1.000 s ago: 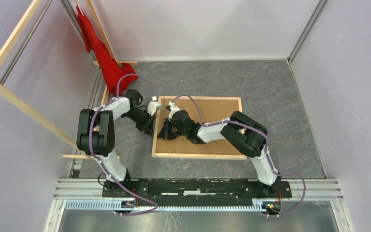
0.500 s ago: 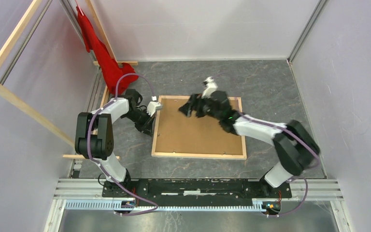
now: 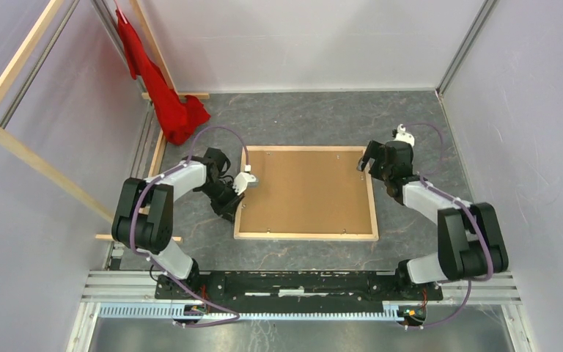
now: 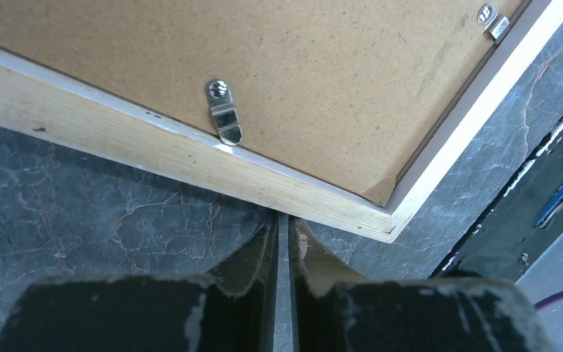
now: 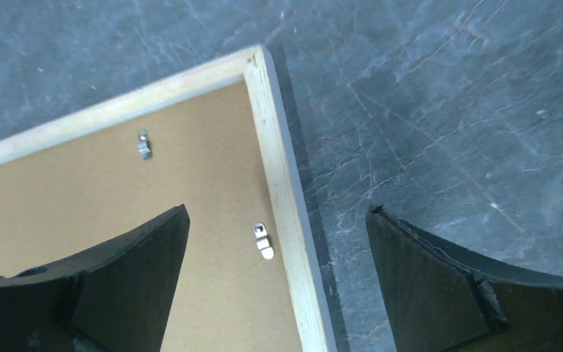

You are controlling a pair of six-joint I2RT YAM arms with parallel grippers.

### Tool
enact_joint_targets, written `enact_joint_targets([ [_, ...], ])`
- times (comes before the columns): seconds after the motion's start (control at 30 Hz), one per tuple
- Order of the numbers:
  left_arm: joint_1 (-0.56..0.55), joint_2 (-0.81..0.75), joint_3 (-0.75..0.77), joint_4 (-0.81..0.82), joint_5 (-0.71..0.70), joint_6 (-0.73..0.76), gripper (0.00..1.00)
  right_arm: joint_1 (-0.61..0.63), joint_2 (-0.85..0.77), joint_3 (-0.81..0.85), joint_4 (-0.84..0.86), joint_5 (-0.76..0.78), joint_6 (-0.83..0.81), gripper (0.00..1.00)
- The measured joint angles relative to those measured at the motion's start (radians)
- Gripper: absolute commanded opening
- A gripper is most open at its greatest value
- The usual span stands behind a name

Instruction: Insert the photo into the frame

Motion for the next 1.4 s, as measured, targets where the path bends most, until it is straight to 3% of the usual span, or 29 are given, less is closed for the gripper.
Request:
enact_joint_targets([
  [0.3, -0.121, -0.027, -0.019, 0.019, -0.044, -0.007, 0.17, -0.01, 0.314, 0.143, 0.089, -0.161, 0.032, 0.98],
  [0.53, -0.282, 0.007, -0.003, -0.018, -0.05, -0.09, 0.22, 0.064, 0.58, 0.442, 0.14, -0.182, 0.039, 0.98],
  [0.63, -0.403, 0.068, 0.034, -0.084, -0.042, -0.151, 0.37, 0.126, 0.706, 0.613, 0.139, -0.165, 0.021, 0.98],
  [0.7, -0.473, 0.097, 0.05, -0.117, -0.026, -0.175, 0.55, 0.159, 0.76, 0.689, 0.138, -0.163, 0.014, 0.98],
  [0.8, -0.549, 0.122, 0.071, -0.182, 0.019, -0.2, 0.65, 0.193, 0.805, 0.77, 0.106, -0.167, 0.0, 0.98],
  [1.0, -0.569, 0.116, 0.082, -0.201, 0.051, -0.194, 0.73, 0.197, 0.814, 0.869, -0.006, -0.195, -0.023, 0.98],
  [1.17, -0.543, 0.029, 0.083, -0.174, 0.029, -0.133, 0.82, 0.166, 0.706, 0.804, -0.05, -0.191, -0.018, 0.98],
  [1.3, -0.407, -0.055, 0.137, -0.207, 0.002, -0.05, 0.8, 0.104, 0.502, 0.627, -0.054, -0.167, 0.01, 0.98],
  [1.4, -0.246, -0.058, 0.232, -0.224, -0.031, 0.001, 0.76, 0.065, 0.306, 0.445, -0.044, -0.121, 0.034, 0.98],
])
